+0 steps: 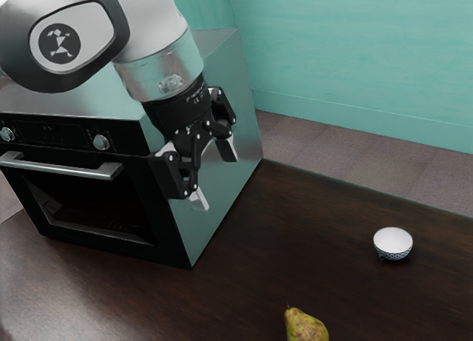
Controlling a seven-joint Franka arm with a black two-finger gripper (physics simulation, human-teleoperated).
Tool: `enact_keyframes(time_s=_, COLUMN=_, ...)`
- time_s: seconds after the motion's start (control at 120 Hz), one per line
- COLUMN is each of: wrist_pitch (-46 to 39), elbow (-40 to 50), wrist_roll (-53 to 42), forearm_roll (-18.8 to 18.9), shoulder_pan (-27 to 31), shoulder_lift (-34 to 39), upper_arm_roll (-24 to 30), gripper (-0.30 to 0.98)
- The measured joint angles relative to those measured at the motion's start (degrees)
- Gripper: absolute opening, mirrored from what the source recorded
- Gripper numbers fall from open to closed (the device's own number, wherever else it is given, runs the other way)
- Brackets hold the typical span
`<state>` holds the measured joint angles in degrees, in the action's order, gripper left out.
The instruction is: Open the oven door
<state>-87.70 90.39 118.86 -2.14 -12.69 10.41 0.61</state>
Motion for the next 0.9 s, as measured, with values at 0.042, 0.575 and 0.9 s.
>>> enact_keyframes(time_s=0.042, wrist_pitch=-0.1, elbow=1.3, wrist_roll=1.3, forearm_roll=1.0, shoulder_pan=0.3, shoulder_lift=0.5, upper_arm_roll=-0.2, gripper=0.69)
enact_keyframes(time_s=0.575, wrist_pitch=-9.0, elbow=26.0, wrist_roll=2.2, forearm_roll=2.4, shoulder_pan=35.5, shoulder_lift=29.1, upper_arm_roll=12.9, gripper=0.69)
enact_keyframes(time_s=0.9, wrist_pitch=-14.5, elbow=25.9, wrist_roll=-8.7, forearm_roll=0.4, shoulder_pan=45.1, shoulder_lift=24.3, upper_arm_roll=15.9, gripper=0.69)
